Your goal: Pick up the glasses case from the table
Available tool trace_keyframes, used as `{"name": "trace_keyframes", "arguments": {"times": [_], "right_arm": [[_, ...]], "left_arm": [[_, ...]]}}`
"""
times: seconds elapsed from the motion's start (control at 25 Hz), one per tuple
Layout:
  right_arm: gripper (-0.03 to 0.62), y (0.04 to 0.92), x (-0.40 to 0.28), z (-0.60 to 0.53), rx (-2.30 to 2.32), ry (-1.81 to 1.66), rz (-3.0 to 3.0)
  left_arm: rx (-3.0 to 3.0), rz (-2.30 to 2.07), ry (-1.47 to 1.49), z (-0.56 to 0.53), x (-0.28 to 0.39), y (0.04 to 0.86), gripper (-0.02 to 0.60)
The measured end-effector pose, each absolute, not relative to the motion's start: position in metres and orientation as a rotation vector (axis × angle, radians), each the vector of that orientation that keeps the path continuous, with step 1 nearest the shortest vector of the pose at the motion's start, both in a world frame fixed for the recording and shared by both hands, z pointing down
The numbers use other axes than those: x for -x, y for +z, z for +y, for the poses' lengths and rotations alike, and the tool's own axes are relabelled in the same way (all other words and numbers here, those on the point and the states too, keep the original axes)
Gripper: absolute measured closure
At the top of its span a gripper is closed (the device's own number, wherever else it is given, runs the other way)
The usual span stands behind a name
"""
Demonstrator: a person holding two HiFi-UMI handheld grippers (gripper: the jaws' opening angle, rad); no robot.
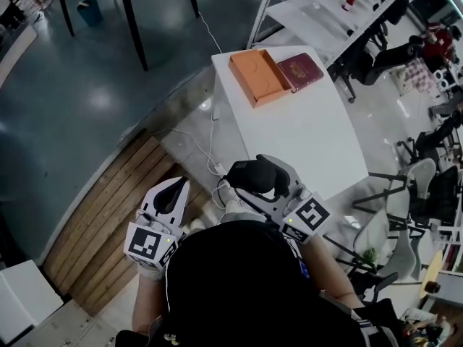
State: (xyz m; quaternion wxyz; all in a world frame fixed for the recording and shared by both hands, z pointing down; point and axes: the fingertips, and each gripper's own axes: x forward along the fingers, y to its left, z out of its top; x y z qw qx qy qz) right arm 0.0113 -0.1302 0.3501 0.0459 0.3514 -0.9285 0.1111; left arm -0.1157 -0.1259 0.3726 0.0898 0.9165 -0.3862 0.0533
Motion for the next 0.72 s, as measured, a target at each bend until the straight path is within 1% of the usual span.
{"name": "trace_keyframes", "arguments": {"times": [0.72], "right_arm": [[0.224,0.360,-0.030,-0.141,-1.107,0.368,-2.805]], "left_arm": [[-2.714,-1.142,0.187,-0.134,0.105,0.377,0.563]]}}
